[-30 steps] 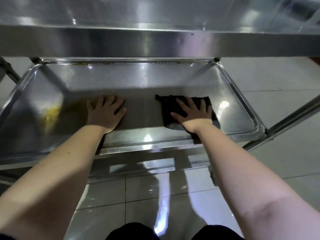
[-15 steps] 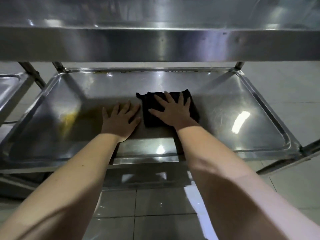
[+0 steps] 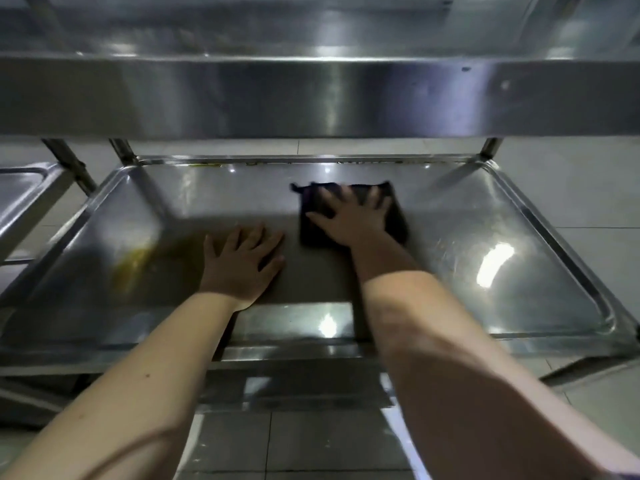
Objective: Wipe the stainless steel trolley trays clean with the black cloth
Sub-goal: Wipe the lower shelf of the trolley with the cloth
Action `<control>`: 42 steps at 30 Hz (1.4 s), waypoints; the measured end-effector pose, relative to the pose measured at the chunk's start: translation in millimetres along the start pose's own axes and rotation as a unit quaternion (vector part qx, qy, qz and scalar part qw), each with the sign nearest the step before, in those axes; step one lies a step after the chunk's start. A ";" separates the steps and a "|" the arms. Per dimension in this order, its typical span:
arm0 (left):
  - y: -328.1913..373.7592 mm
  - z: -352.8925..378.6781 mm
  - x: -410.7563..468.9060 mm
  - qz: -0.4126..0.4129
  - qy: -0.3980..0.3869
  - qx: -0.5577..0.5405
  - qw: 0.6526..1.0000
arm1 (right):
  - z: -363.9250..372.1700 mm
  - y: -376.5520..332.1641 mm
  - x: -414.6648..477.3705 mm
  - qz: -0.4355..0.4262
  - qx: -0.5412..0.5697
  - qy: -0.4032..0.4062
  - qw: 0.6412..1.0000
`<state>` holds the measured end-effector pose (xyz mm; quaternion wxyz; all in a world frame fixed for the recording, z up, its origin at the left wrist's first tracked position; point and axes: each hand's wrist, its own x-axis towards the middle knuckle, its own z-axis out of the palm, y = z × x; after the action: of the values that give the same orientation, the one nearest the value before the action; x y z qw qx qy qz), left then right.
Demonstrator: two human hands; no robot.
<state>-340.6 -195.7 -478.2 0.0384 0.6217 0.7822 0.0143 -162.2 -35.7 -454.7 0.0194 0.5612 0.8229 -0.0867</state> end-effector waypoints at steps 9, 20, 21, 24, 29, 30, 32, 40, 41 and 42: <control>-1.8 2.1 0.9 -0.002 0.013 -0.017 1.000 | -19.4 158.5 -13.6 0.156 0.028 0.025 0.987; 3.5 -3.0 -1.0 -0.008 0.017 -0.034 0.999 | 12.2 -12.5 -64.9 -0.024 -0.015 0.005 1.000; 2.9 -4.8 -2.5 -0.013 0.030 -0.055 0.998 | 15.3 -23.8 -73.6 -0.034 -0.020 -0.002 0.999; 3.2 -10.6 -8.2 -0.019 0.051 -0.088 0.995 | 19.7 -22.4 -98.7 -0.029 -0.018 -0.013 0.999; 3.5 -23.3 -14.7 0.005 0.035 -0.117 0.992 | 28.9 -10.3 -154.0 -0.006 -0.023 -0.024 0.999; -3.1 -28.0 -15.4 0.011 0.034 -0.133 0.990 | 30.7 -9.7 -162.2 -0.009 -0.021 -0.020 1.000; -26.8 -35.9 -18.0 0.015 0.029 -0.129 0.991 | 30.7 -8.3 -170.7 -0.012 -0.018 -0.016 1.000; -104.0 -29.0 -40.3 -0.062 -0.013 0.009 0.998 | 28.8 -14.6 -175.6 0.002 -0.026 -0.016 1.000; -104.0 -27.7 -38.9 -0.060 -0.013 0.009 0.998 | 30.2 -18.5 -176.7 0.004 -0.023 -0.018 1.000; -104.4 -26.1 -37.4 -0.058 -0.013 0.009 0.998 | 32.6 -24.7 -178.3 0.000 -0.023 -0.019 1.000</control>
<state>-435.7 -255.1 -457.9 0.0439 0.5757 0.8165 -0.0030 -121.4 -213.9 -460.7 0.0476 0.5589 0.8241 -0.0781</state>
